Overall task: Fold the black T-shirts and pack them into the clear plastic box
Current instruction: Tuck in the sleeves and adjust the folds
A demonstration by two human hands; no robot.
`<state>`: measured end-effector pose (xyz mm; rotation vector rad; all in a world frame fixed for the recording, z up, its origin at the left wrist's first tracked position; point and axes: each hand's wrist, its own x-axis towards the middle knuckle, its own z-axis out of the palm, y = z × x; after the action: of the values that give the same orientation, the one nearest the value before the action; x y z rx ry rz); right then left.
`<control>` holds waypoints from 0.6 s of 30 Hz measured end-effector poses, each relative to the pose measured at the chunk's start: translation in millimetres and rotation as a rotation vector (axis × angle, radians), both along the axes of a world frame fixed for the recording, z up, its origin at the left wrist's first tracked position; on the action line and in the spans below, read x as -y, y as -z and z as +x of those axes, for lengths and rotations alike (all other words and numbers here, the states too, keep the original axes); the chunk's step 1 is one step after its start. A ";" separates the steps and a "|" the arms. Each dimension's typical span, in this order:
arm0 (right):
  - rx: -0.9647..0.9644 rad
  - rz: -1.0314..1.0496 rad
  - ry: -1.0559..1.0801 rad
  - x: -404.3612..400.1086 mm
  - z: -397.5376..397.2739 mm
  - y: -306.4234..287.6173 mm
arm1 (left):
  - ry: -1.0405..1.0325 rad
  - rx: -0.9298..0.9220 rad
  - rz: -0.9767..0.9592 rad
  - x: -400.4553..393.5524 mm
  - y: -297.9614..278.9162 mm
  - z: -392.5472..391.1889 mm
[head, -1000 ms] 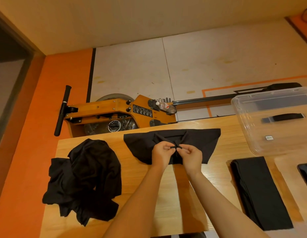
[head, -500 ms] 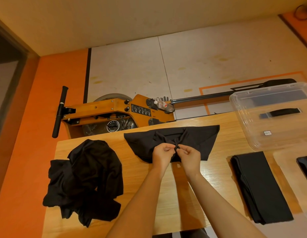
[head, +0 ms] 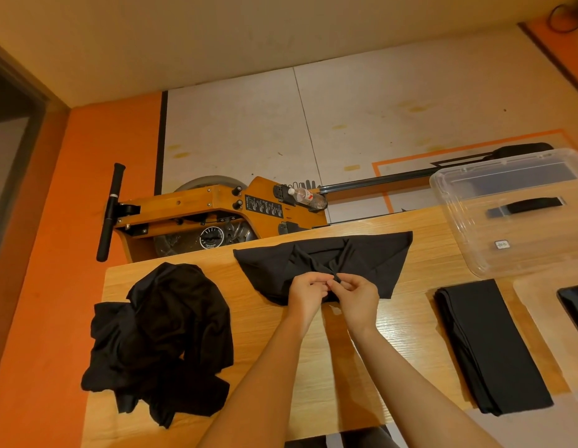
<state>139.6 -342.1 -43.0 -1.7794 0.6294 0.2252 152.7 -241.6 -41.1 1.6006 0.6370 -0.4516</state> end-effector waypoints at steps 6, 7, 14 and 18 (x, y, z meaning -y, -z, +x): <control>0.015 -0.061 0.015 -0.5 1.1 -6.8 | 0.050 -0.030 0.009 -4.5 -4.4 16.7; 0.018 -0.062 0.014 -0.9 2.2 -8.4 | 0.065 -0.028 0.015 -5.5 -6.4 21.4; 0.006 -0.034 0.073 -2.2 8.9 -7.1 | 0.262 0.060 0.294 -18.2 -3.3 49.2; 0.006 -0.012 0.111 -0.3 5.3 -8.3 | 0.331 0.119 0.546 -31.7 3.6 74.4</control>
<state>144.9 -341.9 -34.6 -1.7496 0.7247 0.1406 227.1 -209.9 -44.6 2.2528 0.4211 -0.4413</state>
